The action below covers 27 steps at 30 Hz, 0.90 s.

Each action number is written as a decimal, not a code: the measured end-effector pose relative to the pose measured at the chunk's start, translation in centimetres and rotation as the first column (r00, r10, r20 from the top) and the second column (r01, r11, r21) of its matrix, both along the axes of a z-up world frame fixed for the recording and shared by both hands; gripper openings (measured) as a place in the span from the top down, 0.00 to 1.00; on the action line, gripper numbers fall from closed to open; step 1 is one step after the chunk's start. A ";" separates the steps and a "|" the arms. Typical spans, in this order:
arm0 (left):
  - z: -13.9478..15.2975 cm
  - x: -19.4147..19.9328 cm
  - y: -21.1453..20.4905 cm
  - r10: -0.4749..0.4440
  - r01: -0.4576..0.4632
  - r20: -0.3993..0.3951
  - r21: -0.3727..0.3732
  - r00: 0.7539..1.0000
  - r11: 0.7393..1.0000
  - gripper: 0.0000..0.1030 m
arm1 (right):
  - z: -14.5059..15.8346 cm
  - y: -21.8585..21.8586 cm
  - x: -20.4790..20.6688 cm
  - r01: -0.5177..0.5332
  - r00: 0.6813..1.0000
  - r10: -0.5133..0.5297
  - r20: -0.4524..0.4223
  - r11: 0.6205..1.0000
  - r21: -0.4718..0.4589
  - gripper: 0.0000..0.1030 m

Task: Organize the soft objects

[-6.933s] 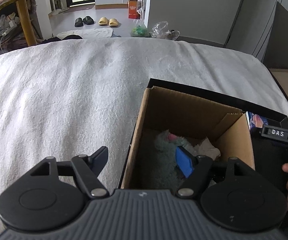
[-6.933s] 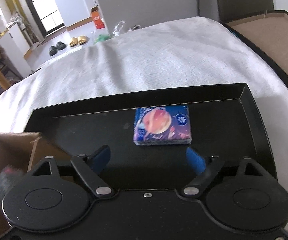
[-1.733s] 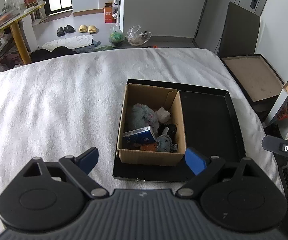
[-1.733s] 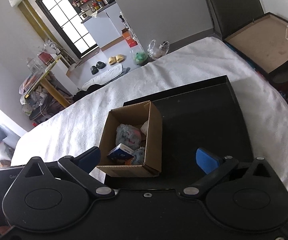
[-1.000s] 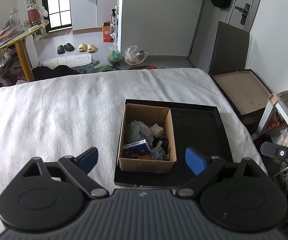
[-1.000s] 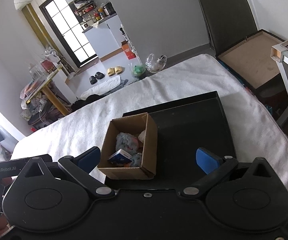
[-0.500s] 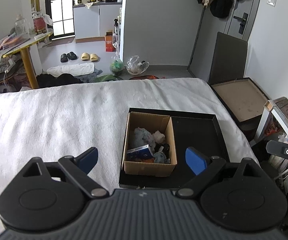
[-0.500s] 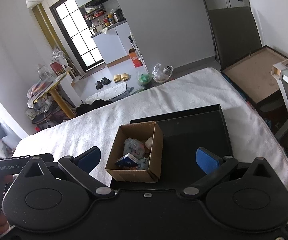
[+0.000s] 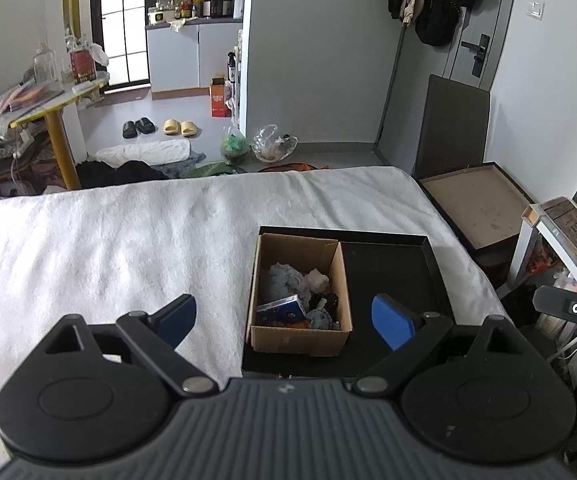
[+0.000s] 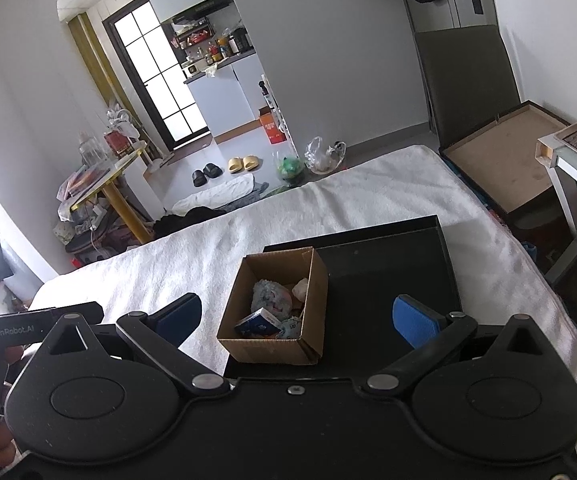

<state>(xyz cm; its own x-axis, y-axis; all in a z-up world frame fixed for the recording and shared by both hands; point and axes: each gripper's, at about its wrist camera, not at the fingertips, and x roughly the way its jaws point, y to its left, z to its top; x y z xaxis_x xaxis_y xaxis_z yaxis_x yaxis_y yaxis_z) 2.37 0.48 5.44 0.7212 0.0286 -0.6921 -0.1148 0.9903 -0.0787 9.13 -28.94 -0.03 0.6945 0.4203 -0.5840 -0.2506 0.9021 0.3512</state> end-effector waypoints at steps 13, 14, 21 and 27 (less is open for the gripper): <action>0.5 -1.5 -0.9 -0.003 0.002 0.028 0.024 1.000 1.000 0.09 | 0.6 -0.5 -1.5 0.010 1.000 -0.010 0.021 1.000 -0.012 0.00; 0.5 -1.6 -0.9 0.003 -0.004 0.031 0.025 1.000 1.000 0.09 | 0.6 -0.4 -1.7 0.012 1.000 -0.011 0.020 1.000 -0.014 0.00; 0.5 -1.9 -1.0 0.002 -0.003 0.028 0.020 1.000 1.000 0.09 | 0.7 -0.5 -2.0 0.012 1.000 -0.012 0.020 1.000 -0.022 0.00; 0.4 -2.2 -1.4 -0.012 0.012 0.031 0.025 0.999 1.000 0.09 | 0.8 -0.7 -2.5 0.008 1.000 -0.007 0.027 1.000 -0.023 0.00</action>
